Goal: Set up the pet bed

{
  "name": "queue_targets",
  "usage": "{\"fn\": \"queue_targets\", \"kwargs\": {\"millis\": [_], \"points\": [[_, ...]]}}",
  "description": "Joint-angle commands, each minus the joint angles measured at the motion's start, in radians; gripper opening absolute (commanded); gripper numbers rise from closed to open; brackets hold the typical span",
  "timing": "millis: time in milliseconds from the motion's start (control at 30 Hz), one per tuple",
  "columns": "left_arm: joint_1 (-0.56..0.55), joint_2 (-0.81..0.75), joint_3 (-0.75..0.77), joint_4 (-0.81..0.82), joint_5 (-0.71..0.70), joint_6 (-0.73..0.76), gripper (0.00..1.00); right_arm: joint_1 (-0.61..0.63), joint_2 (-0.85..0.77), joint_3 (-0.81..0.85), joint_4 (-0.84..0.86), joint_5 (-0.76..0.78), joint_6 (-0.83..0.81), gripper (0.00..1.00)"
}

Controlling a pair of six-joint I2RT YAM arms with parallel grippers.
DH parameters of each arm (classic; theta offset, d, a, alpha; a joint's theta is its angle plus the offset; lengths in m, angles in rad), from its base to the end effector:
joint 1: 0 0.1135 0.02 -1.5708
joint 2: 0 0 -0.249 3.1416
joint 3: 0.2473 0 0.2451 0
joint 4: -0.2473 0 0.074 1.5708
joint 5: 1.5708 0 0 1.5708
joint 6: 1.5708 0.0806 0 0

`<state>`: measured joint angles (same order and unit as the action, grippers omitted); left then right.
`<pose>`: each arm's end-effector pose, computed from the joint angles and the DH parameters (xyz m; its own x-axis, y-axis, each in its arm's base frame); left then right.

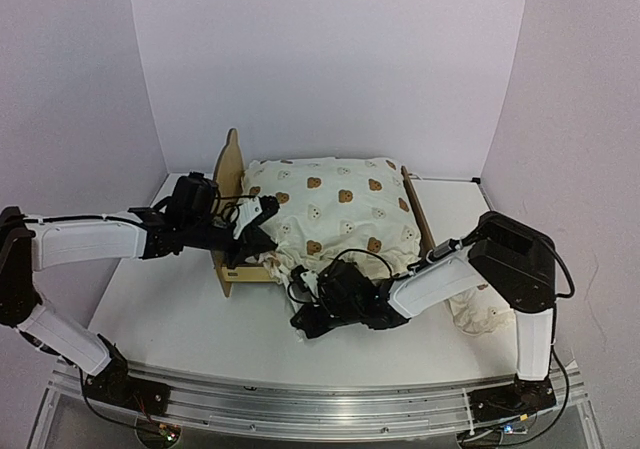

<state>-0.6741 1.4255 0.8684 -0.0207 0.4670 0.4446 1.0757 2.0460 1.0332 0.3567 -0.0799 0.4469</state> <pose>0.2427 -0.2404 0.2054 -0.0188 0.5066 -0.8620 0.9527 0.2706 0.1383 0.2000 0.3840 0.0709 -0.6534 -0.3034 -0.6935 -0.6928 0.6089 0.3863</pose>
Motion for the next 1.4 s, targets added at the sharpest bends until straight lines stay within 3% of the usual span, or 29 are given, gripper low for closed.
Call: {"fn": "queue_targets", "kwargs": {"millis": [0,167,367,600,733,833,900,1000,1100,1167,1367], "points": [[0.06,-0.134,0.137,-0.066,-0.088,0.001,0.0,0.031,0.056,0.091,-0.051,0.026,-0.044,0.0],[0.084,-0.239,0.209,-0.137,-0.176,0.045,0.0,0.039,0.113,0.125,-0.122,0.032,-0.08,0.0],[0.12,-0.312,0.187,-0.238,-0.293,0.103,0.0,0.043,0.125,0.149,-0.239,0.047,-0.153,0.0],[0.144,-0.322,0.28,-0.134,-0.391,0.224,0.0,0.043,0.101,0.112,-0.311,0.08,-0.182,0.0],[0.148,-0.333,0.276,-0.207,-0.361,0.244,0.0,0.043,0.112,0.132,-0.32,0.105,-0.182,0.0],[0.148,-0.363,0.213,-0.37,-0.231,0.275,0.0,0.043,0.112,0.18,-0.338,0.097,-0.198,0.01],[0.147,-0.402,0.123,-0.455,-0.142,0.345,0.0,0.043,0.096,0.223,-0.37,0.08,-0.225,0.07],[0.146,-0.474,-0.047,-0.538,-0.083,0.523,0.0,0.043,0.029,0.254,-0.414,0.03,-0.274,0.31],[0.146,-0.534,-0.208,-0.567,-0.055,0.734,0.0,0.043,-0.081,0.24,-0.433,-0.002,-0.326,0.45],[0.145,-0.547,-0.28,-0.606,-0.051,0.869,0.08,0.043,-0.144,0.242,-0.48,-0.01,-0.362,0.52],[0.145,-0.525,-0.482,-0.685,-0.223,1.313,0.51,0.002,-0.302,0.297,-0.703,-0.024,-0.382,0.6]]}}
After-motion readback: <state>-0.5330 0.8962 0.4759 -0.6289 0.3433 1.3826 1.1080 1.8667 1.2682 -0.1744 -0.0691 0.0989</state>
